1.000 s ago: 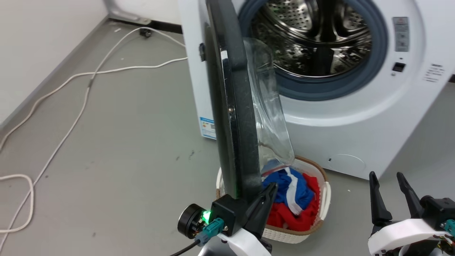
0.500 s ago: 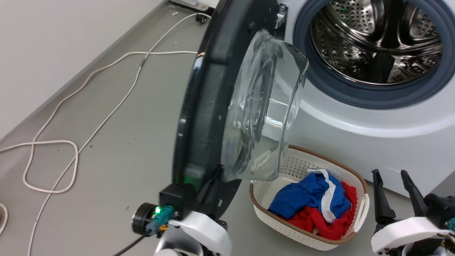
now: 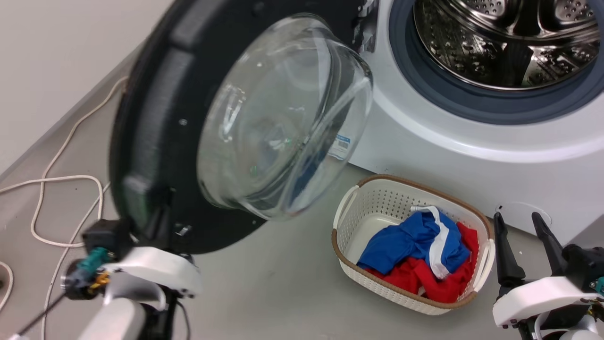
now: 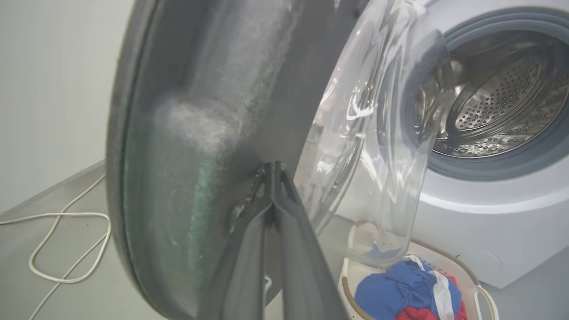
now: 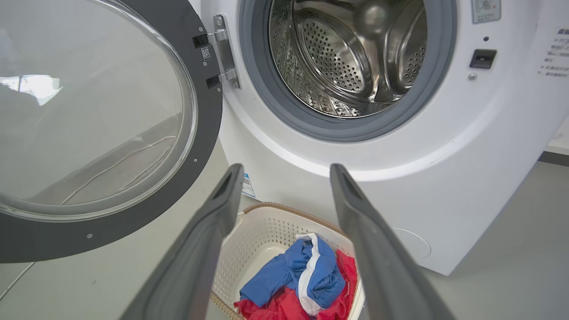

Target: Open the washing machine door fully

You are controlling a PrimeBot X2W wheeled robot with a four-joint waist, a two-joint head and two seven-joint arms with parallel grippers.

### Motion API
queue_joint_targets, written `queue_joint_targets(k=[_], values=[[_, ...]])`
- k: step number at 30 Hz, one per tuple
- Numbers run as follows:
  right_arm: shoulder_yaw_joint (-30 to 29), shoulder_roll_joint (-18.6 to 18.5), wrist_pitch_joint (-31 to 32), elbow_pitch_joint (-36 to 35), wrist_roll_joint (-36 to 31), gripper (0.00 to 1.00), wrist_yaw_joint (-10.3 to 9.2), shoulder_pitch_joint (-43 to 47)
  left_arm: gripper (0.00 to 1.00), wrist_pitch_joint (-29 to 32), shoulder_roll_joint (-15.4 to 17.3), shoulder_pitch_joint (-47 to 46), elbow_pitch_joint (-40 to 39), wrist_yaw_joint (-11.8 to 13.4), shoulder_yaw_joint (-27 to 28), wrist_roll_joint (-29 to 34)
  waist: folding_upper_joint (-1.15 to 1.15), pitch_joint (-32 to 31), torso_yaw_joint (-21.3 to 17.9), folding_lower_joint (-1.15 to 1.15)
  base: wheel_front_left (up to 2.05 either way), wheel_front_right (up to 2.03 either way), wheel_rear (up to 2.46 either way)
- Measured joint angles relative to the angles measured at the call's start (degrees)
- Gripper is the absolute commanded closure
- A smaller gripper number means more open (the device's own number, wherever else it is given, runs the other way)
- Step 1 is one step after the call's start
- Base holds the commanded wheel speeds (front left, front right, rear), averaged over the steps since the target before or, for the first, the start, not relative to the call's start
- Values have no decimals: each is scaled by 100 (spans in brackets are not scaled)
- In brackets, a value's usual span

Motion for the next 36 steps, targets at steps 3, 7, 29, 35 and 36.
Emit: queue_joint_targets(k=[3, 7, 29, 35, 36], values=[[-21, 0, 73, -88, -51, 0, 0, -36, 100, -79, 219, -133, 163, -68, 316, -149, 0, 129, -71, 0, 0, 0, 0], [-3, 0, 148, -187, -105, 0, 0, -98, 100, -146, 441, -364, 511, -285, 648, -377, 0, 290, -176, 0, 0, 0, 0], [56, -1, 141, -187, -178, 0, 0, -391, 100, -400, 1159, -1929, 3123, -1302, 1266, -822, 0, 676, -848, 0, 0, 0, 0], [94, -1, 62, -70, -133, 0, 0, -404, 100, -552, 1009, -1741, 3041, -1185, 1292, -671, 0, 537, -885, 1, 0, 0, 0], [96, -1, 40, -38, -122, 0, 0, -402, 100, -560, 977, -1635, 2985, -1166, 1291, -631, 0, 499, -889, 0, 0, 0, 0]])
